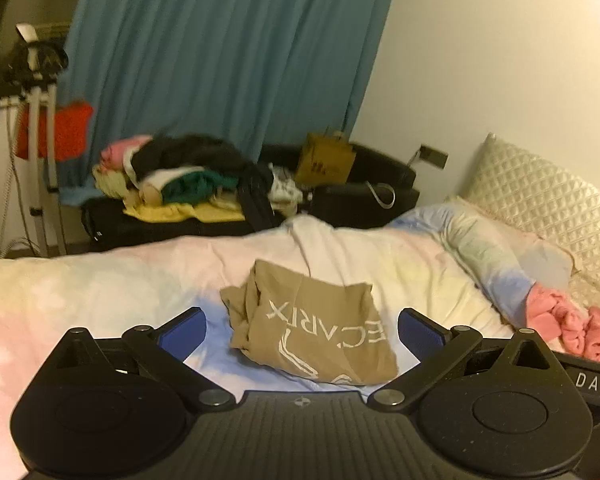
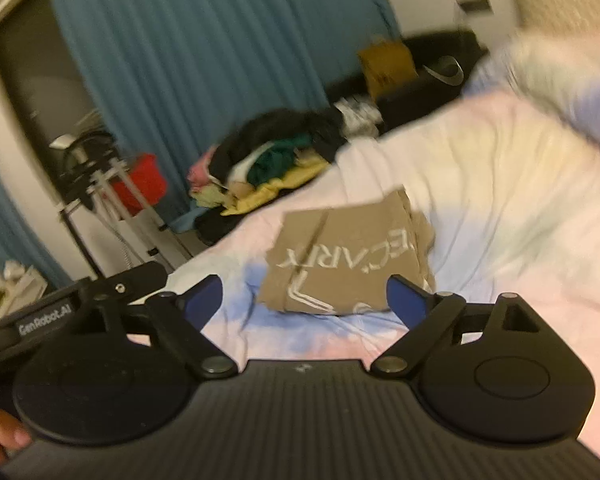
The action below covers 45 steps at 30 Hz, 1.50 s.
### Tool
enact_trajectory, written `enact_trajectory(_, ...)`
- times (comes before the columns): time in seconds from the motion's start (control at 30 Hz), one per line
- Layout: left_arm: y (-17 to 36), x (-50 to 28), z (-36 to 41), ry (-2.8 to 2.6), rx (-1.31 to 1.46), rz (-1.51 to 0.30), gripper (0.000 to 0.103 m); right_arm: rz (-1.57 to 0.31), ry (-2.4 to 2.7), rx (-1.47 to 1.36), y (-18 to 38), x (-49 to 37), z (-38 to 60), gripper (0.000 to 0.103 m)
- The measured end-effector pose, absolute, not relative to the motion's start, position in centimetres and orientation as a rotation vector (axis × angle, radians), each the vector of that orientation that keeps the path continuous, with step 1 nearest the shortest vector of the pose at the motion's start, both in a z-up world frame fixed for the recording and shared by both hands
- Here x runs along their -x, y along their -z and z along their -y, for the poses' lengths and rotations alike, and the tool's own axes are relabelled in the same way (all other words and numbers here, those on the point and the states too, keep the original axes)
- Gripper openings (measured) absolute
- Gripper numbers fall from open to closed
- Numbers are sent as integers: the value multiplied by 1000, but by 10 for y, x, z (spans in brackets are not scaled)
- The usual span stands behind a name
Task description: Fold clothes
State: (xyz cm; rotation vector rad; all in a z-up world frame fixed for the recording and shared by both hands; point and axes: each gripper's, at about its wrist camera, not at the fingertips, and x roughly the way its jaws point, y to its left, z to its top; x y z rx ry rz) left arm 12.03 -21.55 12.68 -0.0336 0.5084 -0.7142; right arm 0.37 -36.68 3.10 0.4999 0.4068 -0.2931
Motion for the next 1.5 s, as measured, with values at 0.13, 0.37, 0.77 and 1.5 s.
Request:
enact_trajectory(0.13, -137, -83, 178, 716, 72, -454, 103, -369, 268, -435, -46, 27, 341, 90)
enact_trajectory(0.37, -128, -26, 131, 662, 71, -400, 103, -313, 241, -373, -40, 70, 303, 90)
enact_trajectory(0.77, -84, 4, 105, 603, -22, -347, 103, -267, 286, -302, 5, 74, 277, 90)
enact_trajectory(1.5, -72, -2, 100, 573, -42, -345, 103, -298, 316, -225, 22, 66, 259, 90)
